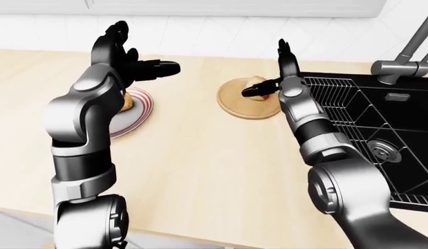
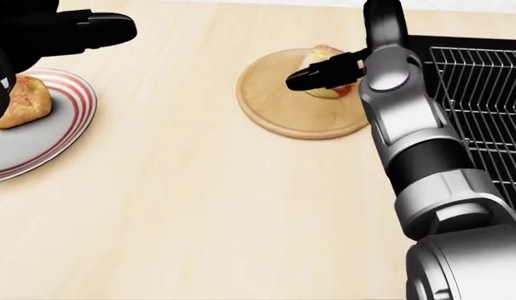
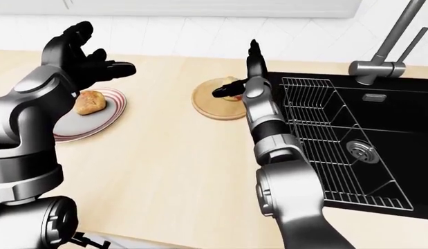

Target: Place all breads on the cutting board.

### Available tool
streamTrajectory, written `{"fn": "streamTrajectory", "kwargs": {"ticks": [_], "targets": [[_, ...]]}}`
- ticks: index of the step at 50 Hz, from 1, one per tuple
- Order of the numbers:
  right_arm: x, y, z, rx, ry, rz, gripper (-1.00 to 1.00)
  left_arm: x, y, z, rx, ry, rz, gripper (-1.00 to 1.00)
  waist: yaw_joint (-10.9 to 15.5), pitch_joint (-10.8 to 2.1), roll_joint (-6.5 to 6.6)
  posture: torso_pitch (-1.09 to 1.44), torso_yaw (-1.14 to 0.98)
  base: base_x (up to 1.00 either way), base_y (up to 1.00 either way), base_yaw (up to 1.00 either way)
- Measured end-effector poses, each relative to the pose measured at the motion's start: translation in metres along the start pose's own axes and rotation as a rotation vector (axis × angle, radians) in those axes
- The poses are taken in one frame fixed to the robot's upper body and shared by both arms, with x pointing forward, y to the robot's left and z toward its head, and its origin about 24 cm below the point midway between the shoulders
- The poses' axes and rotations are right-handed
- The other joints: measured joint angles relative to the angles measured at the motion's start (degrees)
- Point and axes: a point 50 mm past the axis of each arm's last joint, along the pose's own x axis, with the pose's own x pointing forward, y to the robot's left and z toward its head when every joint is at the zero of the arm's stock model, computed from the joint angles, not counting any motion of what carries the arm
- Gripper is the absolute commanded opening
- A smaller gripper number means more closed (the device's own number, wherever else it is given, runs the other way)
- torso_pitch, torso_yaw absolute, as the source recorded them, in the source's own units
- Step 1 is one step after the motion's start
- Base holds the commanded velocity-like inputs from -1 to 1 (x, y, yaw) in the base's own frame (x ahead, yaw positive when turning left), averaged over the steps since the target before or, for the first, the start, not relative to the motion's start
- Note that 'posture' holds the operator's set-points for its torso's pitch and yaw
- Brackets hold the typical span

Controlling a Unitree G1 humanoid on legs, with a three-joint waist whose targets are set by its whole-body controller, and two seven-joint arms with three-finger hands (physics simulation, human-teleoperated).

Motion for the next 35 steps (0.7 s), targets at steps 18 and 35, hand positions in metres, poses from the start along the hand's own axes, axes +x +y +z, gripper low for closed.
{"fn": "streamTrajectory", "kwargs": {"ticks": [18,35], "targets": [[0.0,0.001,-0.001,-0.023,-0.008,0.007,0.51,0.0,-0.002,0.004,-0.002,-0.006,-0.003,1.0,0.05,-0.12,-0.04,0.0,0.0,0.0,0.0,0.0],[-0.004,0.011,-0.014,-0.05,0.012,0.035,0.48,0.0,-0.003,0.003,-0.003,-0.002,-0.005,1.0,0.05,-0.12,-0.02,0.0,0.0,0.0,0.0,0.0]]}}
